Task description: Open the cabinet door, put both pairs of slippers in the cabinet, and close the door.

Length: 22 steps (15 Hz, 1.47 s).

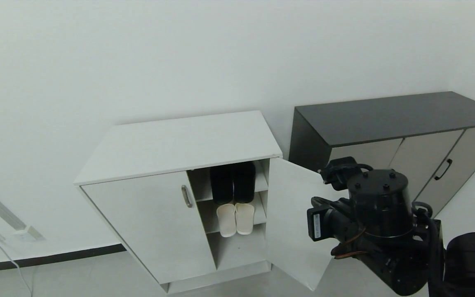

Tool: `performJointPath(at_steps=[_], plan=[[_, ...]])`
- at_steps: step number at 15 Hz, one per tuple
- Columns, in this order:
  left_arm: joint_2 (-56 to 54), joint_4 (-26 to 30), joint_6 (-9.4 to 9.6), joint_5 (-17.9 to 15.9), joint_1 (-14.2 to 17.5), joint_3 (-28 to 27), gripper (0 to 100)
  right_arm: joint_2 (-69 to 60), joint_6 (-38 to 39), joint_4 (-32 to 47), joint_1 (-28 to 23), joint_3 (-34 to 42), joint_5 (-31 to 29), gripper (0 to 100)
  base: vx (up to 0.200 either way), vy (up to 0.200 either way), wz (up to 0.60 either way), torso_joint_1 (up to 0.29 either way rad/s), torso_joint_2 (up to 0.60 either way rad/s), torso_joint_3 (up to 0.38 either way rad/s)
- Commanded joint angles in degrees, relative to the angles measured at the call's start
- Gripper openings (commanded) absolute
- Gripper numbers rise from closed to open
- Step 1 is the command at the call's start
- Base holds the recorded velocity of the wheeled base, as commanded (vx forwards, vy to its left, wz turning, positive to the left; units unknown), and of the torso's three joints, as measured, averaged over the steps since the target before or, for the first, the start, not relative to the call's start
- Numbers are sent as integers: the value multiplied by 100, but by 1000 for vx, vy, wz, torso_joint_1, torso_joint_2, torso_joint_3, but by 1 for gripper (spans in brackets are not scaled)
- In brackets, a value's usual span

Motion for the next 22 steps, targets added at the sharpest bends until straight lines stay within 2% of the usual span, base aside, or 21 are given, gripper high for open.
performJointPath(at_steps=[1, 7, 11, 14, 17, 22], plan=[[6, -2, 3, 1, 1, 0, 0, 2, -1, -3, 4, 11, -1, 0, -200, 0, 0, 7, 2, 7], [6, -2, 3, 1, 1, 0, 0, 98, -62, -12, 4, -7, -1, 0, 0, 0, 0, 0, 0, 0], [6, -2, 3, 1, 1, 0, 0, 265, -370, -258, -242, -262, 122, 0, 0, 0, 0, 0, 0, 0], [6, -2, 3, 1, 1, 0, 0, 784, -396, -21, -822, -1255, 298, 0, 0, 0, 0, 0, 0, 0], [6, -2, 3, 1, 1, 0, 0, 1223, -388, 550, -1420, -2266, 553, 0, 0, 0, 0, 0, 0, 0], [6, -2, -5, 1, 1, 0, 0, 1838, -370, 963, -1886, -3241, 737, 0, 0, 0, 0, 0, 0, 0]])
